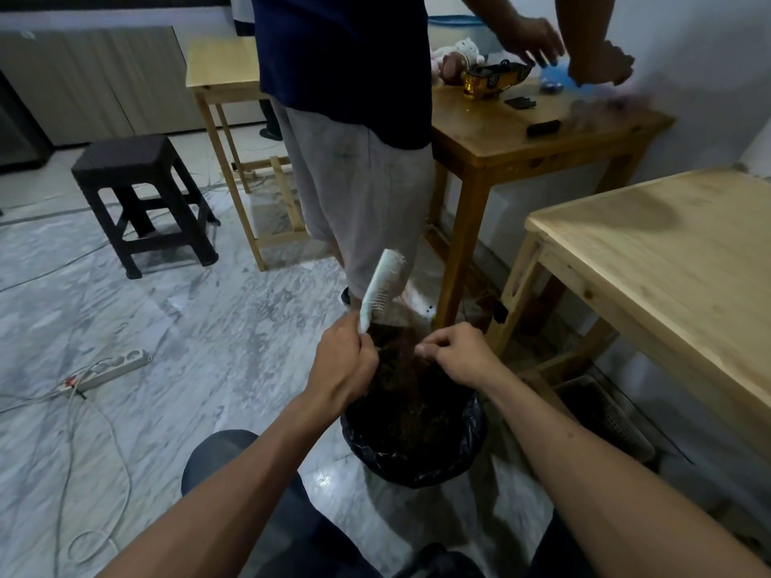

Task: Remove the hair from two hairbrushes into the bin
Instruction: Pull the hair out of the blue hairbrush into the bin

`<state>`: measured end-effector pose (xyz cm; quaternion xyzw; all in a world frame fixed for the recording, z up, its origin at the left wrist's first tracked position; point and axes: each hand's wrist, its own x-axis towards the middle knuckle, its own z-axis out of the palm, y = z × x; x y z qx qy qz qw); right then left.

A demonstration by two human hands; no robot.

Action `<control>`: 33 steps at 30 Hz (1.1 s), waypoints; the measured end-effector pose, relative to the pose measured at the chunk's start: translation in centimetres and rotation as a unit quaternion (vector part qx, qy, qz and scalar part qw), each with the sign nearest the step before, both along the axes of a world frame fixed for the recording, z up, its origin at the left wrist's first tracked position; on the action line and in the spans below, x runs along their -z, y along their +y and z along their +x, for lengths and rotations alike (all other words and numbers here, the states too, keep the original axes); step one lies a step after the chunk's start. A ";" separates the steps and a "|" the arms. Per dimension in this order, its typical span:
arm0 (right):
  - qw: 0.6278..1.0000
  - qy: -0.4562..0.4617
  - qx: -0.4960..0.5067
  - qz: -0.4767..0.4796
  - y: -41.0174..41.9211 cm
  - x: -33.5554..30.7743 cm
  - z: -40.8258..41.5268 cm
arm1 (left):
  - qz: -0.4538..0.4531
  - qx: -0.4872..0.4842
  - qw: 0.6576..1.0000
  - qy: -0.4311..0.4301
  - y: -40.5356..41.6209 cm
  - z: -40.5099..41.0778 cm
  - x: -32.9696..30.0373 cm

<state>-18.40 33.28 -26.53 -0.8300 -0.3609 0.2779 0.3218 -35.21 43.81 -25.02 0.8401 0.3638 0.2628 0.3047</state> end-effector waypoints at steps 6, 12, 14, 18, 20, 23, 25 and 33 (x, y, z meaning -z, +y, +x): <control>0.993 -0.050 -0.002 -0.105 -0.2 0.6 0.2 | -0.004 -0.039 0.999 -0.018 0.6 0.6 -0.8; 0.990 0.121 -0.031 -0.067 0.2 -0.6 0.6 | 0.039 0.013 0.999 0.023 0.0 -0.4 0.8; 0.986 0.166 -0.022 0.019 0.3 -0.8 0.6 | 0.047 0.036 0.998 0.035 -0.2 -0.6 1.2; 0.980 0.165 -0.050 0.097 0.4 -1.1 0.1 | 0.046 0.083 0.994 0.056 -0.5 -0.5 1.6; 0.992 0.091 -0.021 0.090 0.4 -0.5 -0.1 | 0.047 0.083 0.994 0.059 -0.5 -0.3 1.5; 0.999 0.015 0.019 0.049 0.2 0.4 -0.3 | 0.047 0.059 0.996 0.050 -0.4 0.0 1.0; 0.999 -0.034 -0.014 0.011 -0.2 0.6 -0.3 | 0.032 0.018 0.999 0.027 -0.2 0.2 0.5; 0.995 -0.027 -0.052 -0.075 -0.8 0.8 0.5 | 0.019 0.009 0.999 0.039 0.5 0.0 -0.2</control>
